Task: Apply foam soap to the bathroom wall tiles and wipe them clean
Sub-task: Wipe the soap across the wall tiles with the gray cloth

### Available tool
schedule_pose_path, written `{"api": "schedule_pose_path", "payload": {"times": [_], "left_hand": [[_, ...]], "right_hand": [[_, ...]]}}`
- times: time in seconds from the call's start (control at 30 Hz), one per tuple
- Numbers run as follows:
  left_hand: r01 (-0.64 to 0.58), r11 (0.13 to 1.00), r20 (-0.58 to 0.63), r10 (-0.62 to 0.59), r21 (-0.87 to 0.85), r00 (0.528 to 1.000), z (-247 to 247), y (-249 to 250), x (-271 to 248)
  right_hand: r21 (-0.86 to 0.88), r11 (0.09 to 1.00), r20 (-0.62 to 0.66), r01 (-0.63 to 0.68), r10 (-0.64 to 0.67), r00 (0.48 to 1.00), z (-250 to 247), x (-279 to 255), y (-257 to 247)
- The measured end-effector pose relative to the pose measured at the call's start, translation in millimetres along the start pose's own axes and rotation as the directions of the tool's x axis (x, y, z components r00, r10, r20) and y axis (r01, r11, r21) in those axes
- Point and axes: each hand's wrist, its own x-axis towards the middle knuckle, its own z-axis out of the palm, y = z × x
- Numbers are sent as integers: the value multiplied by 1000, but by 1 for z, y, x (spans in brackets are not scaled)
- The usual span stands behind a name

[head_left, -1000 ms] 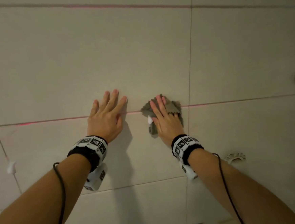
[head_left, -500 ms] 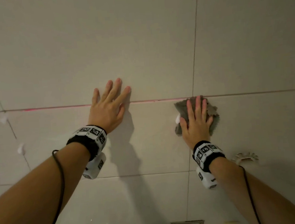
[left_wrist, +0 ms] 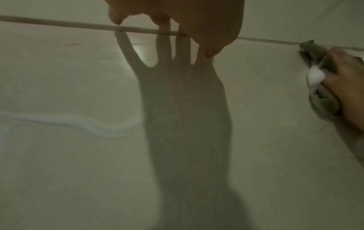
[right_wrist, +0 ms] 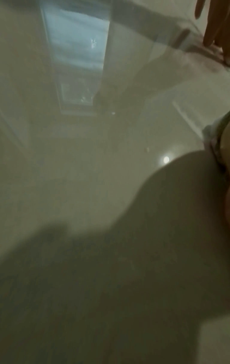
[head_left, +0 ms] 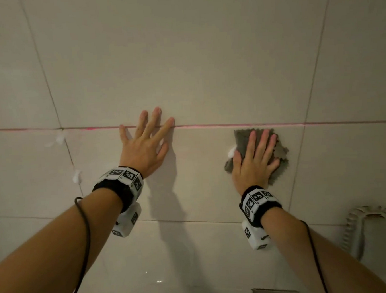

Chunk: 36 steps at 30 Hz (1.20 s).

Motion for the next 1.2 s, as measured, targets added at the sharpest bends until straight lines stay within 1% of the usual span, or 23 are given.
{"api": "schedule_pose_path", "payload": {"times": [0.13, 0.2, 0.3, 0.43, 0.63, 0.73, 0.8, 0.87, 0.93, 1.07, 1.13, 1.2], "left_hand": [[86, 996, 35, -87, 29, 996, -3, -39, -3], [95, 994, 68, -98, 55, 993, -6, -59, -5], [40, 992, 95, -51, 116, 994, -12, -80, -7], [-20, 991, 111, 5, 132, 994, -15, -97, -11], [-89, 987, 116, 74, 132, 990, -17, -112, -13], [-95, 990, 102, 84, 102, 991, -22, -123, -21], [-51, 992, 120, 38, 111, 992, -29, -143, -30], [28, 990, 127, -45, 135, 991, -34, -170, -36], [95, 985, 145, -116, 141, 983, -40, -197, -41], [226, 970, 170, -238, 88, 956, -43, -243, -55], [251, 964, 190, -262, 82, 946, -41, -267, -62], [243, 968, 203, -252, 67, 946, -38, -291, -66]], "right_hand": [[1, 1000, -29, 3, -3, 1000, 13, -5, -52], [-4, 1000, -40, 9, -10, 999, 20, -7, -78], [-24, 1000, -31, 18, -18, 999, 27, -9, -115], [-33, 999, -19, -1, 0, 1000, 32, -13, -154], [-58, 990, 13, 128, -127, 992, 43, -23, -192], [-68, 982, 26, 179, -177, 984, 50, -26, -210], [-43, 983, 45, 181, -179, 983, 52, -28, -226], [-35, 983, 50, 181, -179, 983, 54, -30, -239], [-40, 982, 53, 186, -184, 981, 59, -32, -250], [-57, 978, 57, 203, -200, 978, 68, -38, -284], [-45, 983, 50, 180, -178, 983, 74, -42, -307], [-58, 986, 38, 158, -156, 987, 80, -46, -330]]}}
